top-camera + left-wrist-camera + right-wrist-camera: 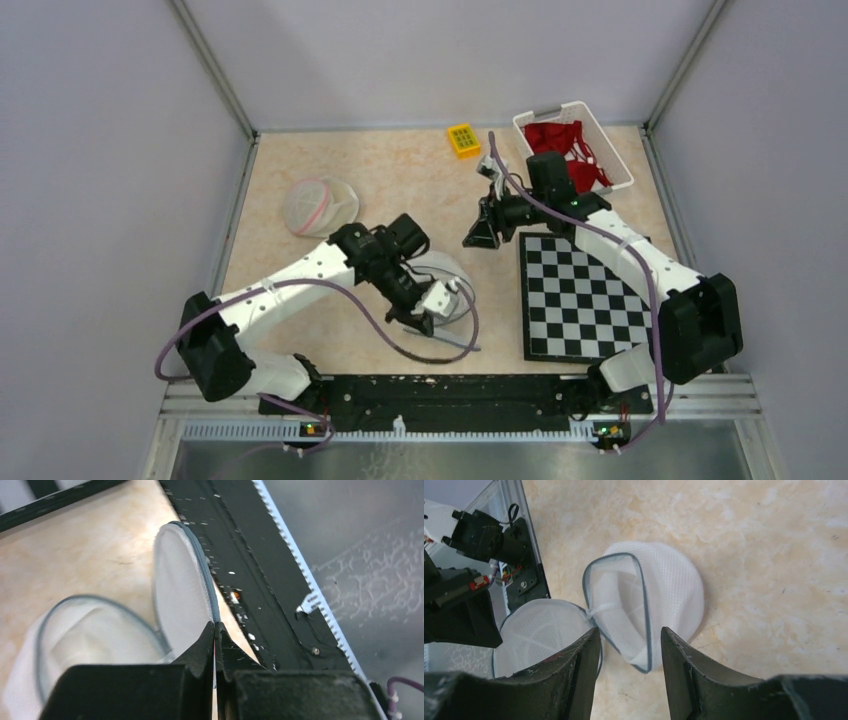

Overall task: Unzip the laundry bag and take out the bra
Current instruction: Close the laundry bag at the center of the board, then move the laundry bag to the center of the board.

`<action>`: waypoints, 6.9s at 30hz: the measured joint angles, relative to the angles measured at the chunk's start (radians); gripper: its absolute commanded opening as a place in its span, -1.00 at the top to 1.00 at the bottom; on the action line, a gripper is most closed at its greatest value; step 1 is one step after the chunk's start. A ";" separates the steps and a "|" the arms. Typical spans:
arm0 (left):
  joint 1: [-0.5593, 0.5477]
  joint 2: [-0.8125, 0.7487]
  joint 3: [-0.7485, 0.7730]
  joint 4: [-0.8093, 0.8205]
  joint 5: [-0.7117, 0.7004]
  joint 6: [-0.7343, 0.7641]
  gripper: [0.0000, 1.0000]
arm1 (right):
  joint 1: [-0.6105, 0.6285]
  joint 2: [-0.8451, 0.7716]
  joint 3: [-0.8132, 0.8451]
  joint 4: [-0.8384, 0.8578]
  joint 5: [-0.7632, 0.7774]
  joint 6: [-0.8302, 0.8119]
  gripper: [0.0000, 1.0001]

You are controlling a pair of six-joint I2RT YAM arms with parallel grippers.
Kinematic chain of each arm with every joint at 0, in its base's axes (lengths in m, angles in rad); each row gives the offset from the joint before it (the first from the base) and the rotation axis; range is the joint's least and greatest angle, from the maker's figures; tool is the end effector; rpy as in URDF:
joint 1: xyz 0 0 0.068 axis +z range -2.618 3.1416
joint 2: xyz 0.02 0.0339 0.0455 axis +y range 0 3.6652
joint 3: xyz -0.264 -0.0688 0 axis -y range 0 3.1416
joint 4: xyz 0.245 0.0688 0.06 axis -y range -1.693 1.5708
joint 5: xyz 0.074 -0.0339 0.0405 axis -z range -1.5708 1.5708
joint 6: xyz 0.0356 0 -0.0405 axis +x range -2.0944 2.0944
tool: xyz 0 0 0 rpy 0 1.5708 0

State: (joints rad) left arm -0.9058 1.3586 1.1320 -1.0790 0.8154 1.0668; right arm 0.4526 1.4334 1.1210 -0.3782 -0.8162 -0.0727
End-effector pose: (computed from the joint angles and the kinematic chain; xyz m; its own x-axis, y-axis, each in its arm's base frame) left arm 0.1292 -0.2067 0.2800 0.2879 0.6057 -0.7418 0.8388 -0.5332 -0.1098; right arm 0.2686 0.1594 0.2941 -0.5129 -0.3047 -0.8025 -0.8441 0.3492 0.4069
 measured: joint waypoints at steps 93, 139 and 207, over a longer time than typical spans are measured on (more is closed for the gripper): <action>0.349 0.395 -0.065 0.524 -0.314 -0.272 -0.52 | -0.068 0.267 0.046 0.196 0.067 0.203 -0.14; 0.374 1.103 0.970 0.762 -0.358 -0.522 -0.80 | -0.424 -0.103 -0.055 0.092 -0.004 0.195 -0.31; 0.544 -0.233 -0.425 0.185 -0.361 0.245 -0.42 | -0.307 -0.209 -0.198 0.124 -0.076 0.235 -0.34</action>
State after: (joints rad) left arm -0.3618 1.1252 0.7067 -0.8940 0.4545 1.3113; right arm 0.1455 1.2243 0.9234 -0.2539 -0.8917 0.1627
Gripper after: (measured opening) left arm 0.642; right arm 0.670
